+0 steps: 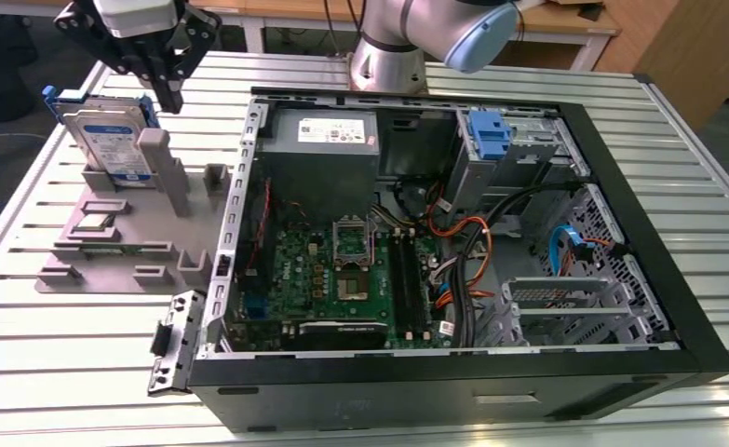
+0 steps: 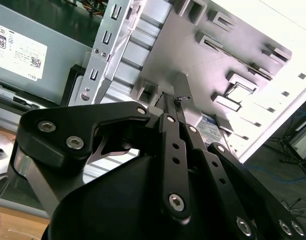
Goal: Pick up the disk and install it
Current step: 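Reach for the disk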
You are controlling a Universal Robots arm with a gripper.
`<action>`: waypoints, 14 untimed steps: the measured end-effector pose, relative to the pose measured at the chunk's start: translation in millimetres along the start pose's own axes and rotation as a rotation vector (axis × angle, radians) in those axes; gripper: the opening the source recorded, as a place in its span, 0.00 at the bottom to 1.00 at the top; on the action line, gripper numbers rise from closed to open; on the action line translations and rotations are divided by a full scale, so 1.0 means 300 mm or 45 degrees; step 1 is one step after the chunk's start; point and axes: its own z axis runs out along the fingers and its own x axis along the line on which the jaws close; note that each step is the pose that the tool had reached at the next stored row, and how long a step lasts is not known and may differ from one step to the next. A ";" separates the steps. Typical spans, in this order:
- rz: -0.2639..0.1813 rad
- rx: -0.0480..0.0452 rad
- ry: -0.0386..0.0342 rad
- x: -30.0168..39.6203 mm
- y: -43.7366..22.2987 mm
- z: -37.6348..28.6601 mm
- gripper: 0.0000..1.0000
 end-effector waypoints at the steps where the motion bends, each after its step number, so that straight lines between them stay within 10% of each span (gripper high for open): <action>1: 0.000 0.000 -0.0001 0.004 0.000 0.000 0.10; 14: 0.000 0.000 -0.0001 0.094 -0.007 0.006 0.10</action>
